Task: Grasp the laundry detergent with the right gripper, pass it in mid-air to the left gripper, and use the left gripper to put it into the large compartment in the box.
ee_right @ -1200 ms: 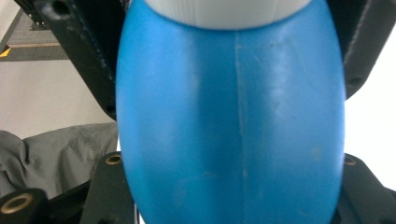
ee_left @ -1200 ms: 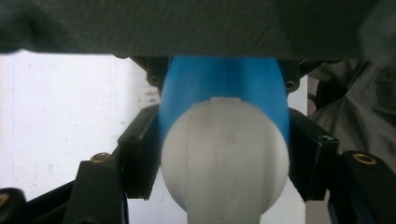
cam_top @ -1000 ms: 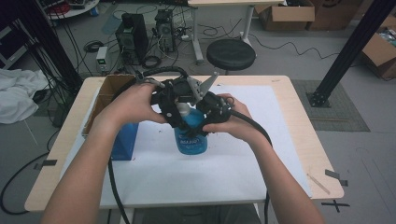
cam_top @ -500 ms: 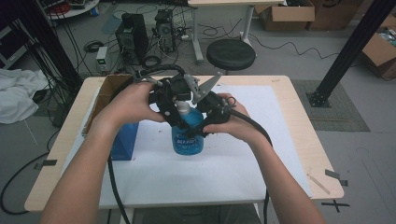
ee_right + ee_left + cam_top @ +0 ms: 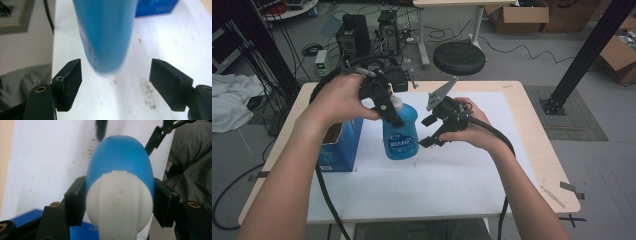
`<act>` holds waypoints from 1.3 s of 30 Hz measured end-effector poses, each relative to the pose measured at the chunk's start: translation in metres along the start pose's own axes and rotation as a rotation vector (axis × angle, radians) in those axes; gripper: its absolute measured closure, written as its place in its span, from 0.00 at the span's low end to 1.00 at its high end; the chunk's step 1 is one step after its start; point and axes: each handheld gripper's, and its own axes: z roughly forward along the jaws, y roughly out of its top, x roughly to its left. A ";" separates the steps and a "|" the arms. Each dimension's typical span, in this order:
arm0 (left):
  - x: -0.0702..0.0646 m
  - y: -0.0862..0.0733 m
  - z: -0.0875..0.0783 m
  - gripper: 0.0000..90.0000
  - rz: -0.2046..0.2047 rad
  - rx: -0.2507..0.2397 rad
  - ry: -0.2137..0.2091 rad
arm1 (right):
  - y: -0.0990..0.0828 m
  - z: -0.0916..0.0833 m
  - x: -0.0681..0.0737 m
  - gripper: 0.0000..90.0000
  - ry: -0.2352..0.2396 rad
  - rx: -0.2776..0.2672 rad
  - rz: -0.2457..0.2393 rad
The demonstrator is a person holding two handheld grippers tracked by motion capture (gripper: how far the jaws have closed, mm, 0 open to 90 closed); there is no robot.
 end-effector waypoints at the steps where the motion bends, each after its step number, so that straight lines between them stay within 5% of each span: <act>1: 0.002 0.000 -0.005 0.43 -0.022 0.009 0.005 | -0.002 -0.001 -0.001 0.30 -0.009 0.019 0.003; 5: 0.010 -0.002 -0.028 0.43 -0.141 0.034 0.059 | -0.015 -0.007 -0.004 0.30 -0.042 0.138 0.011; 6: 0.010 -0.002 -0.028 0.43 -0.141 0.034 0.059 | -0.015 -0.007 -0.004 0.30 -0.042 0.138 0.011; 9: 0.017 -0.007 -0.047 0.43 -0.241 0.048 0.108 | -0.028 -0.010 -0.008 0.30 -0.073 0.271 0.019; 10: 0.017 -0.007 -0.047 0.43 -0.241 0.048 0.108 | -0.028 -0.010 -0.008 0.30 -0.073 0.271 0.019; 11: 0.022 -0.010 -0.056 0.43 -0.304 0.047 0.125 | -0.034 -0.011 -0.009 0.30 -0.080 0.313 0.019; 12: 0.022 -0.010 -0.056 0.43 -0.304 0.047 0.125 | -0.034 -0.011 -0.009 0.30 -0.080 0.313 0.019; 13: 0.027 -0.015 -0.063 0.43 -0.368 0.043 0.143 | -0.040 -0.014 -0.011 0.31 -0.097 0.353 0.021; 14: 0.027 -0.015 -0.063 0.43 -0.368 0.043 0.143 | -0.040 -0.014 -0.011 0.31 -0.097 0.353 0.021; 15: 0.032 -0.020 -0.070 0.43 -0.420 0.037 0.161 | -0.045 -0.018 -0.013 0.31 -0.112 0.380 0.028; 16: 0.032 -0.020 -0.070 0.43 -0.420 0.037 0.161 | -0.045 -0.018 -0.013 0.31 -0.112 0.380 0.028; 17: 0.038 -0.026 -0.076 0.43 -0.502 0.036 0.174 | -0.049 -0.022 -0.015 0.31 -0.116 0.393 0.034; 18: 0.038 -0.026 -0.076 0.43 -0.502 0.036 0.174 | -0.049 -0.022 -0.015 0.31 -0.116 0.393 0.034; 20: 0.044 -0.034 -0.082 0.43 -0.584 0.033 0.187 | -0.053 -0.026 -0.016 0.31 -0.125 0.400 0.046; 23: 0.057 -0.055 -0.093 0.43 -0.749 0.036 0.227 | -0.062 -0.035 -0.018 0.31 -0.140 0.431 0.057; 24: 0.057 -0.055 -0.093 0.43 -0.749 0.036 0.227 | -0.062 -0.035 -0.018 0.31 -0.140 0.431 0.057; 25: 0.062 -0.066 -0.098 0.43 -0.838 0.039 0.259 | -0.066 -0.040 -0.020 0.31 -0.150 0.436 0.074; 26: 0.062 -0.066 -0.098 0.43 -0.838 0.039 0.259 | -0.066 -0.040 -0.020 0.31 -0.150 0.436 0.074; 29: 0.069 -0.086 -0.102 0.43 -1.000 0.069 0.313 | -0.071 -0.049 -0.023 0.32 -0.166 0.435 0.092; 35: 0.075 -0.110 -0.099 0.43 -1.122 0.116 0.363 | -0.076 -0.057 -0.023 0.32 -0.171 0.421 0.108; 39: 0.077 -0.122 -0.096 0.43 -1.174 0.120 0.361 | -0.078 -0.059 -0.023 0.32 -0.172 0.432 0.111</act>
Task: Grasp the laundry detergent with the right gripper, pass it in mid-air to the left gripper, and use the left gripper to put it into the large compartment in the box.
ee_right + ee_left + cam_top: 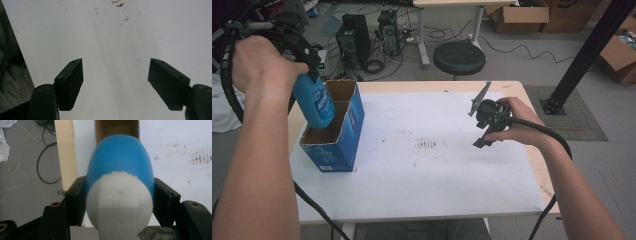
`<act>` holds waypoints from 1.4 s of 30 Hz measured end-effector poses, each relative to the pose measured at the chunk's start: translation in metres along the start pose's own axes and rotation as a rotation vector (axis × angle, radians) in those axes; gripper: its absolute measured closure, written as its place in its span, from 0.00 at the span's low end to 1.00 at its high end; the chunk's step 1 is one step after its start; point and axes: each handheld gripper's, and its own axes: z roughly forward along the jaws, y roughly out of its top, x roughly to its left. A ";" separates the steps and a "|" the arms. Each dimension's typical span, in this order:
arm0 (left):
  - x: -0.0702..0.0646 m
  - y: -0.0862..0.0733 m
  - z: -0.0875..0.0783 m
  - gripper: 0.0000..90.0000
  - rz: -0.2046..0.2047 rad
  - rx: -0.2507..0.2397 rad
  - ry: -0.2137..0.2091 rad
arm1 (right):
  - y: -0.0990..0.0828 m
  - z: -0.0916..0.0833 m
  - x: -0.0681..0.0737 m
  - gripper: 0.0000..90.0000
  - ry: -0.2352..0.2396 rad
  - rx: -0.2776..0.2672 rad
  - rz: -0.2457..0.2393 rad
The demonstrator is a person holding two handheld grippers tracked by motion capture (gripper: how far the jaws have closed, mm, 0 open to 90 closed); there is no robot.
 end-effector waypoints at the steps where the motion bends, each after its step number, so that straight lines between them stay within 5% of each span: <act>1: 0.000 0.000 0.000 0.43 0.000 0.000 0.000 | 0.000 0.000 0.000 0.32 0.000 0.000 0.000; 16: 0.005 -0.001 0.038 0.43 -0.041 0.011 -0.023 | -0.005 -0.003 -0.002 0.32 -0.005 0.007 0.012; 30: -0.004 -0.001 0.099 0.43 -0.023 0.077 -0.047 | -0.008 0.003 -0.002 0.32 -0.002 0.022 0.026; 42: -0.008 -0.005 0.130 0.43 -0.017 0.120 -0.044 | -0.010 0.010 -0.002 0.32 0.009 0.020 0.028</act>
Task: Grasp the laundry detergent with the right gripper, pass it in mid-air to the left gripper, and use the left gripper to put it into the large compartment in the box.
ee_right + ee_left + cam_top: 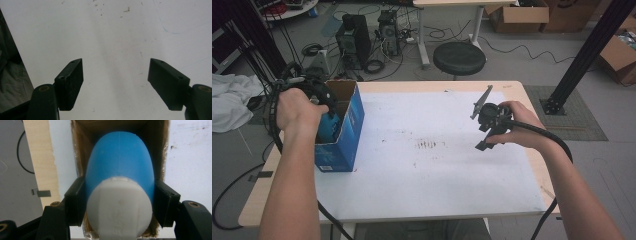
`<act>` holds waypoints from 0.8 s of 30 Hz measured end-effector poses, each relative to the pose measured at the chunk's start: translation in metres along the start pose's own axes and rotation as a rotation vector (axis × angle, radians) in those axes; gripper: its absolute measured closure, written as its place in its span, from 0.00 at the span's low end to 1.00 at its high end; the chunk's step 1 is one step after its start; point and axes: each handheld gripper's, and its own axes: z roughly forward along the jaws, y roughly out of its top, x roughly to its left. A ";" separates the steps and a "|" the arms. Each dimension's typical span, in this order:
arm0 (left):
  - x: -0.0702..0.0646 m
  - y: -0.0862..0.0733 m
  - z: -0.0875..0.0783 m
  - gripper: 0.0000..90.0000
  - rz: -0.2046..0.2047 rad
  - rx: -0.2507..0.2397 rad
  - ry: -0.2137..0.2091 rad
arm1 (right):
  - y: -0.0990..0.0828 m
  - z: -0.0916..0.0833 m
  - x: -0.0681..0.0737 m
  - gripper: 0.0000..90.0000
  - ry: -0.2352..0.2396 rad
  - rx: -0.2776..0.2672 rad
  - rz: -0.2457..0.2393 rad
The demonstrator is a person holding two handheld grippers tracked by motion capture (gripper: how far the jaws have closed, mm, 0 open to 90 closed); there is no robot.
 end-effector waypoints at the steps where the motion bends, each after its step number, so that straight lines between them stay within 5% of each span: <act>1: 0.000 0.000 0.002 0.43 0.001 0.004 0.001 | 0.000 0.000 0.000 0.32 0.000 0.000 0.000; 12: 0.000 -0.003 0.028 0.43 0.009 0.024 -0.002 | -0.002 0.000 0.000 0.32 -0.002 0.003 0.004; 24: 0.002 -0.007 0.038 0.43 -0.001 0.029 -0.008 | -0.002 0.000 0.001 0.32 -0.003 0.003 0.006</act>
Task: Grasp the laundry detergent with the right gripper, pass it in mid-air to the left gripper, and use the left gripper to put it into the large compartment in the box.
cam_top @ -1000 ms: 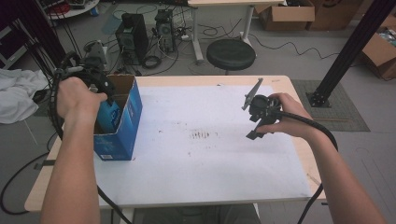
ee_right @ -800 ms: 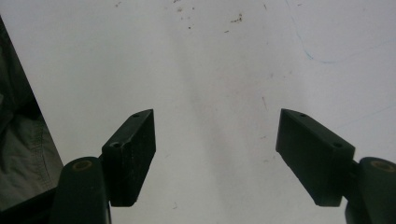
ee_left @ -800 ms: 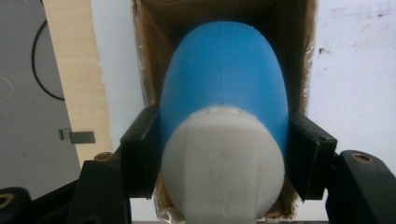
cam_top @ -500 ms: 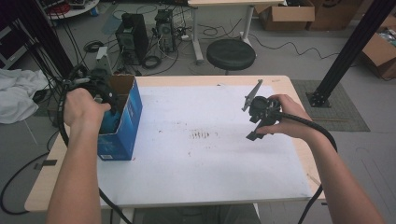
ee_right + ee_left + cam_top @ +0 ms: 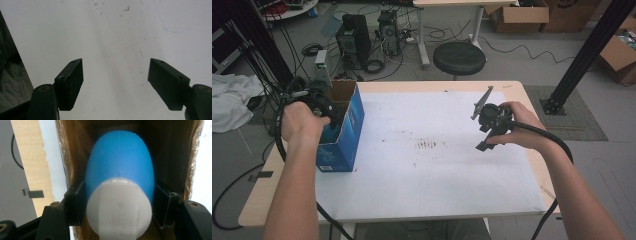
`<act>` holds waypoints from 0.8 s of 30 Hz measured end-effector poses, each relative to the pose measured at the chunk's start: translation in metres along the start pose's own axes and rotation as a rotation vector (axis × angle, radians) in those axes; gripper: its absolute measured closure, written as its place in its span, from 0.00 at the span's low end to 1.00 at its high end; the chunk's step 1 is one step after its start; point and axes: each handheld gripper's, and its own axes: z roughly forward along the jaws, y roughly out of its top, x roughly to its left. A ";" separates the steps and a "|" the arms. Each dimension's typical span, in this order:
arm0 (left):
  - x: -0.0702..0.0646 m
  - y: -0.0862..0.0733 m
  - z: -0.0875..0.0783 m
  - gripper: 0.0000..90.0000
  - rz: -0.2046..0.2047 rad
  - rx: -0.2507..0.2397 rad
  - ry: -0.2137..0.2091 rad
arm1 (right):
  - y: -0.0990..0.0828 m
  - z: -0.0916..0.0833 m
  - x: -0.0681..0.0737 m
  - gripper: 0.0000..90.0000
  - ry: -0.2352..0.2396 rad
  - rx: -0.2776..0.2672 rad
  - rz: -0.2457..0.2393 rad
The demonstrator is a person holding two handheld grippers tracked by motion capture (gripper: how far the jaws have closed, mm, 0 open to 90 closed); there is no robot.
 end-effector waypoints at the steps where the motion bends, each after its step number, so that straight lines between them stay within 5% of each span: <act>1: 0.000 0.000 0.000 0.43 0.000 0.000 0.000 | 0.000 0.000 0.000 0.32 0.000 0.000 0.000; 24: -0.009 -0.002 0.004 0.42 0.004 0.015 0.021 | 0.000 0.000 0.003 0.32 0.001 0.000 -0.001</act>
